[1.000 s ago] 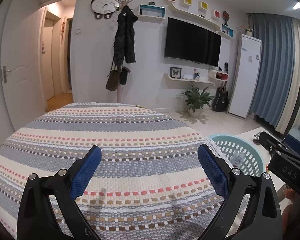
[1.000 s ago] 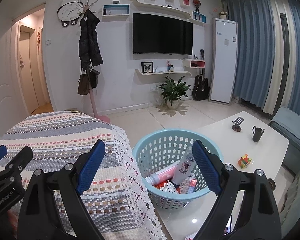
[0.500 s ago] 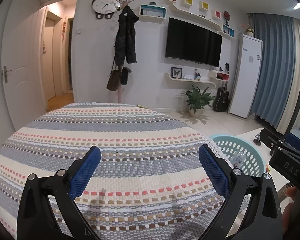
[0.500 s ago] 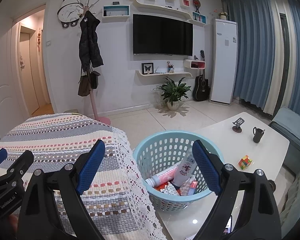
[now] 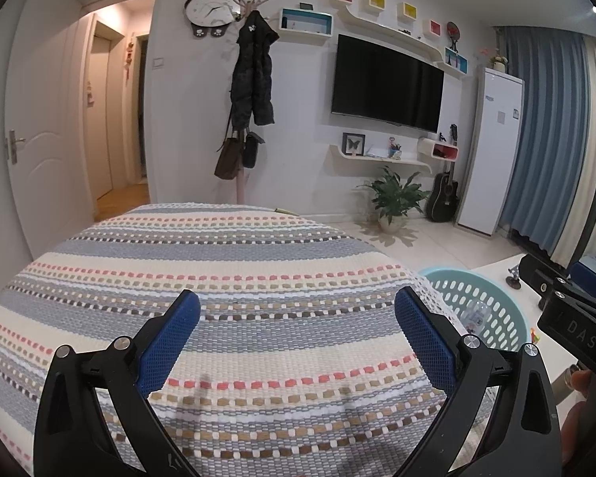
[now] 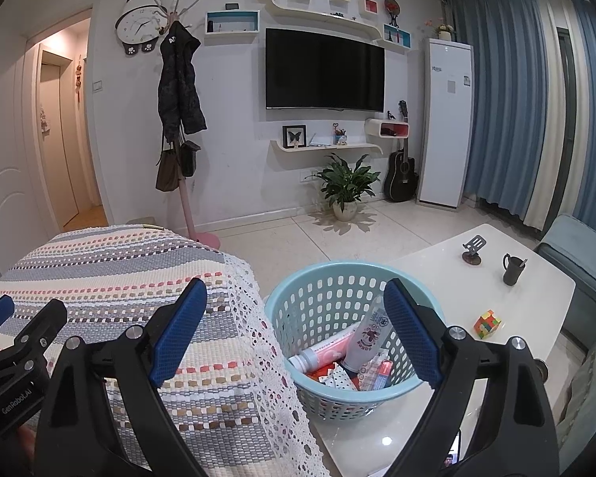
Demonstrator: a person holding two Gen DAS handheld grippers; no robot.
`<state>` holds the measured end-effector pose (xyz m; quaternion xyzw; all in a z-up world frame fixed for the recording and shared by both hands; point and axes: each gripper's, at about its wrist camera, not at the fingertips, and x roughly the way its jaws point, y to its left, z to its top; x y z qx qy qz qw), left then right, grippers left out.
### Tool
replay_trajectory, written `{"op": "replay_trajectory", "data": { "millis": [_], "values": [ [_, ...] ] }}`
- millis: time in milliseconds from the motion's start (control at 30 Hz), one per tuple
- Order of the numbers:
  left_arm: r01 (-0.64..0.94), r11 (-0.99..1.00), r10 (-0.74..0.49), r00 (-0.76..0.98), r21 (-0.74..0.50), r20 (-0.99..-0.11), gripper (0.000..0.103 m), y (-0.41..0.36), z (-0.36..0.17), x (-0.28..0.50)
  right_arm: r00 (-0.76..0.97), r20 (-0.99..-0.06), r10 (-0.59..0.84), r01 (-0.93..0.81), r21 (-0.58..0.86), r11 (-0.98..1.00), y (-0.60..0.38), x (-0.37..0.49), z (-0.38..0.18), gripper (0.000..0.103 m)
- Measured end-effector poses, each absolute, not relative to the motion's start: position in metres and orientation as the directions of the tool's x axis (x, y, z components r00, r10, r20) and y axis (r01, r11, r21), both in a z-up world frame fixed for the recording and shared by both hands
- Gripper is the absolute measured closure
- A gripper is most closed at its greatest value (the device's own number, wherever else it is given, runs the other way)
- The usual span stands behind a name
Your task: Collect trash
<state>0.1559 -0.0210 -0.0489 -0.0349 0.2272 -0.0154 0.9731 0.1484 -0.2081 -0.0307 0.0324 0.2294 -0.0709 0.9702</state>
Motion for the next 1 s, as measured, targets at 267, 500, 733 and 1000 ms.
{"op": "replay_trajectory", "data": {
  "millis": [267, 500, 733, 1000],
  "values": [
    [0.013, 0.998, -0.038, 0.9, -0.06, -0.435, 0.008, -0.0248, -0.048, 0.153, 0.882, -0.453, -0.128, 0.16, 0.034, 0.987, -0.21, 0.1501, -0.0319, 0.017],
    [0.005, 0.997, -0.038, 0.9, -0.077, -0.435, 0.008, -0.021, -0.0471, 0.1529, 0.881, -0.456, -0.127, 0.156, 0.027, 0.987, -0.2063, 0.151, -0.0358, 0.017],
    [0.003, 0.997, -0.036, 0.9, -0.077, -0.435, 0.008, -0.0206, -0.0473, 0.1523, 0.882, -0.454, -0.131, 0.161, 0.028, 0.987, -0.2061, 0.15, -0.0357, 0.017],
    [0.004, 0.997, -0.036, 0.9, -0.074, -0.434, 0.008, -0.0214, -0.0471, 0.1528, 0.88, -0.457, -0.131, 0.161, 0.027, 0.987, -0.2066, 0.1499, -0.0369, 0.017]
  ]
}}
